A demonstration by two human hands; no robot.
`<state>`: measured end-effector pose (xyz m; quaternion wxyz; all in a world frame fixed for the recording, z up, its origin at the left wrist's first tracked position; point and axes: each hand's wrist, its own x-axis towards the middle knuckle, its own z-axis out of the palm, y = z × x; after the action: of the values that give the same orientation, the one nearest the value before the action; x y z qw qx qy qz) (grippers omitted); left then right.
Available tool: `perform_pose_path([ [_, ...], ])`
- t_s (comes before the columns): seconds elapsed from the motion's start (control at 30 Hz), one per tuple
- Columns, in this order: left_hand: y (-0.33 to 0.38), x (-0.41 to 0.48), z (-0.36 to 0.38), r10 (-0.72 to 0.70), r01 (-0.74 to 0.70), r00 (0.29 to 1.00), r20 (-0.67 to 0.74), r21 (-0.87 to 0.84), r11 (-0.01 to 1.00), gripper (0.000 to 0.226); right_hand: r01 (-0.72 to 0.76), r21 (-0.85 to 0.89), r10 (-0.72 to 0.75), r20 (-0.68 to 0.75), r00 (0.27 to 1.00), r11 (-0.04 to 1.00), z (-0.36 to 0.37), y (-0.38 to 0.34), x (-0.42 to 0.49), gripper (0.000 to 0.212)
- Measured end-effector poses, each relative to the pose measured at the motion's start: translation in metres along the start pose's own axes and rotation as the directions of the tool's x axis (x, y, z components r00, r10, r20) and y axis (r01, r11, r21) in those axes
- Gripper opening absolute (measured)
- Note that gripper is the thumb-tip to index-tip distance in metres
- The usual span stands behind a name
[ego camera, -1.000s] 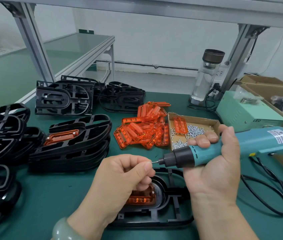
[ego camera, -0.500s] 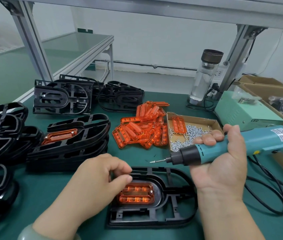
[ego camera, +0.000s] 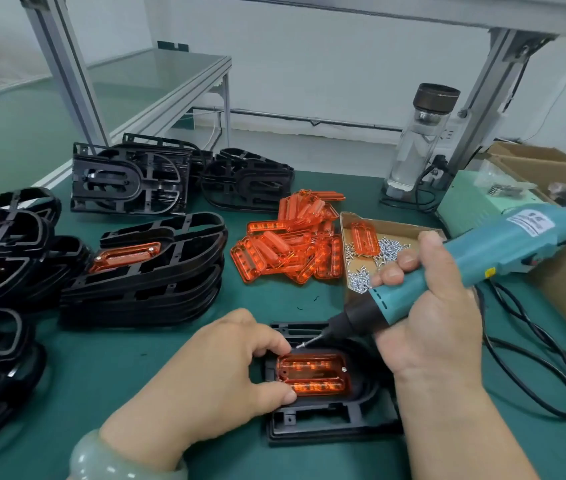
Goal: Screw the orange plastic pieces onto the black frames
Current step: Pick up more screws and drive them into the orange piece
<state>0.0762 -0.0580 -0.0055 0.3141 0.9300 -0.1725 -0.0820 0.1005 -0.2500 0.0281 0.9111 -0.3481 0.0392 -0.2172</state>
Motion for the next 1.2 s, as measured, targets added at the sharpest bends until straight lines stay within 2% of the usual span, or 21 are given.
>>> perform_pose_path([
  [0.2, 0.003, 0.001, 0.001, 0.007, -0.005, 1.000, 0.030, -0.050, 0.999, 0.044, -0.012, -0.075, 0.021, 0.111, 0.994, 0.997, 0.002, 0.006, -0.006, 0.014],
  [0.57, 0.002, 0.002, 0.004, -0.008, 0.008, 1.000, 0.017, -0.034, 0.999, 0.042, 0.008, -0.170, 0.016, 0.141, 0.990, 0.985, 0.002, 0.009, -0.008, 0.008],
  [1.2, 0.001, 0.002, 0.004, -0.008, 0.009, 1.000, 0.011, -0.037, 0.999, 0.042, 0.049, -0.217, -0.007, 0.192, 0.981, 0.975, 0.005, 0.011, -0.011, 0.008],
])
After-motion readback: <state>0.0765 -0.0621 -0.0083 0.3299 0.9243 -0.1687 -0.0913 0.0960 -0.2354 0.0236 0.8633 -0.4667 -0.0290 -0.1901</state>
